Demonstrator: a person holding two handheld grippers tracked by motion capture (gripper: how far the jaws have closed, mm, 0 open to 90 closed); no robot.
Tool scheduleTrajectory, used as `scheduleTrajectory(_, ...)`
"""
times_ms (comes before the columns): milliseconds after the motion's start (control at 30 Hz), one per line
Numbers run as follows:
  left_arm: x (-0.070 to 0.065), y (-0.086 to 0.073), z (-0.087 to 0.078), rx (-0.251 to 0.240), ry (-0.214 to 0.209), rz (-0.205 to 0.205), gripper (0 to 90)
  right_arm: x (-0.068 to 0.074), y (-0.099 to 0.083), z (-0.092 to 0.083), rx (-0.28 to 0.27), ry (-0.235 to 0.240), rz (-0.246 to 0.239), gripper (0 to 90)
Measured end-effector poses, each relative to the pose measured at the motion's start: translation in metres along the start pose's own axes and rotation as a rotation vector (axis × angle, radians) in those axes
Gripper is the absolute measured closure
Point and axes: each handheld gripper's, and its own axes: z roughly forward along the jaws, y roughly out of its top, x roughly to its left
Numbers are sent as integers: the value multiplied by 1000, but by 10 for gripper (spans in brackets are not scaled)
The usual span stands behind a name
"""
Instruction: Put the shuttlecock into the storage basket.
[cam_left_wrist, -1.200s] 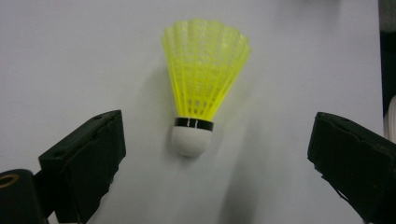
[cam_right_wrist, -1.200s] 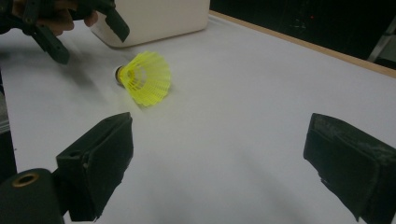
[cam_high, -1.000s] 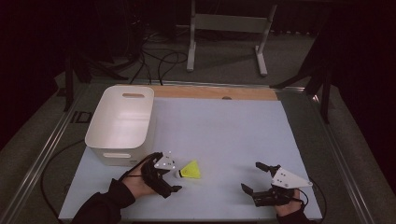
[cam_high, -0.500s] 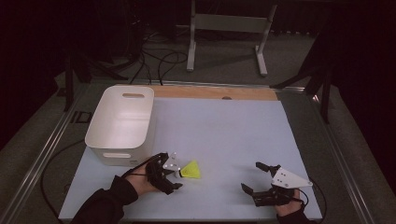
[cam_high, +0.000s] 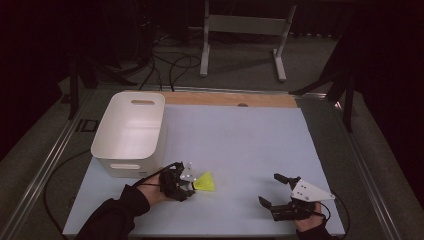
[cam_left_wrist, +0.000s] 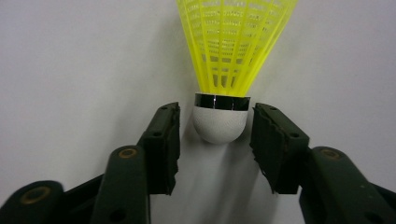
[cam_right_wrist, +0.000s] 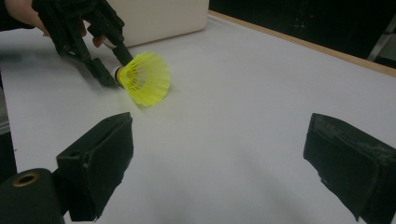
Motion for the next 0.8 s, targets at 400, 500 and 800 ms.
scheduleTrajectory(400,0,5,1,11,8,31,641,0,0,0,2,1,-1,82)
scheduleTrajectory(500,0,6,-1,7,13,37,647,-1,0,0,1,1,-1,82)
scheduleTrajectory(800,2,6,-11,-11,-21,48,651,0,0,0,0,-1,1,82)
